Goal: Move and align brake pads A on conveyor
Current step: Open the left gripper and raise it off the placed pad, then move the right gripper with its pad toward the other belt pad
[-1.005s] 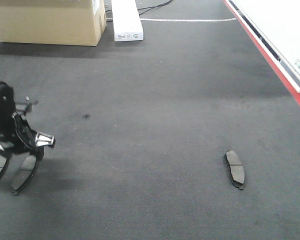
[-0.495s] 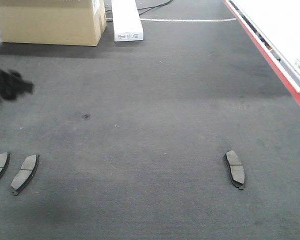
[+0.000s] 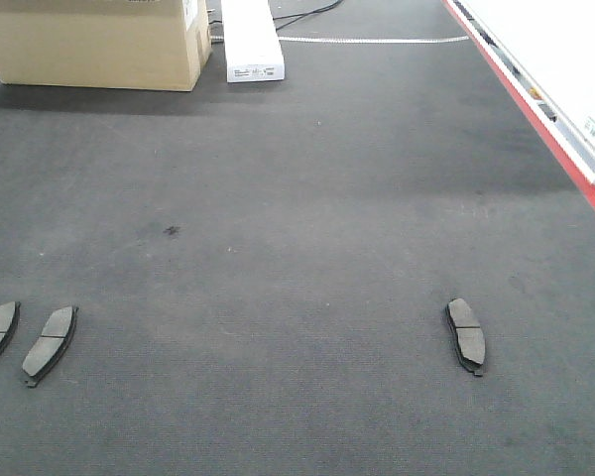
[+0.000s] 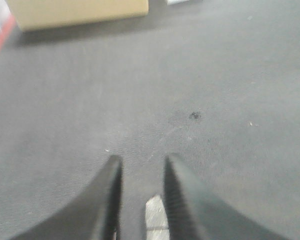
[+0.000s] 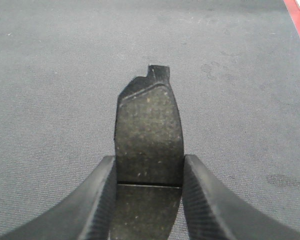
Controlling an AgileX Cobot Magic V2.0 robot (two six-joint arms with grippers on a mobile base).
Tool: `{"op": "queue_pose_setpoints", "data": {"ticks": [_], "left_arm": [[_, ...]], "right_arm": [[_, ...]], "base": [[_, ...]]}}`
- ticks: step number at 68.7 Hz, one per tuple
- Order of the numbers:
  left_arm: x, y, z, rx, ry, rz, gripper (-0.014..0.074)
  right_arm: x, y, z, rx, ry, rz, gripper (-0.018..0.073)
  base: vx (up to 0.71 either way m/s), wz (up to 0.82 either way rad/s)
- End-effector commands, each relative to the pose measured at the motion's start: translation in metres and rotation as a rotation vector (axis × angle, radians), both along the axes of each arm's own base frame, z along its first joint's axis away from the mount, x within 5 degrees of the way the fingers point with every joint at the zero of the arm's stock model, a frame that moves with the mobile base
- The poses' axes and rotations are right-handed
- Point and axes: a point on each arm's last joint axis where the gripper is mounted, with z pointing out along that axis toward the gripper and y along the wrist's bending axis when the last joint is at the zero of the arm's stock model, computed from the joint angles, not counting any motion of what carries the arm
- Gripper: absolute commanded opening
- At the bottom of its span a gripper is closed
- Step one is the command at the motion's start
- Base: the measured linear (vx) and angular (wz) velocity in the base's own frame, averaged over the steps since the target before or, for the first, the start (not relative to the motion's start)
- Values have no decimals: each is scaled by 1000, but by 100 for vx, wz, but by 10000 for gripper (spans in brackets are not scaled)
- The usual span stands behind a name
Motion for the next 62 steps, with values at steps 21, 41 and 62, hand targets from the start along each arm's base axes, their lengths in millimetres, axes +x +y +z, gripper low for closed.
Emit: {"op": "queue_pose_setpoints", "data": {"ticks": [21,41,62], "left_arm": [[-95,7,-12,2,-311,-16,-8],[-123,10,-24,1,-342,-6,-7],[-123,10,-24,1,-344,-6,-6]], "right_arm": [[4,-1,16,5,-106,-19,-11],[4,-1,16,5,-106,-19,-11],[4,-1,16,5,-106,-19,-11]], "base": [[0,0],[0,0],[0,0]]}}
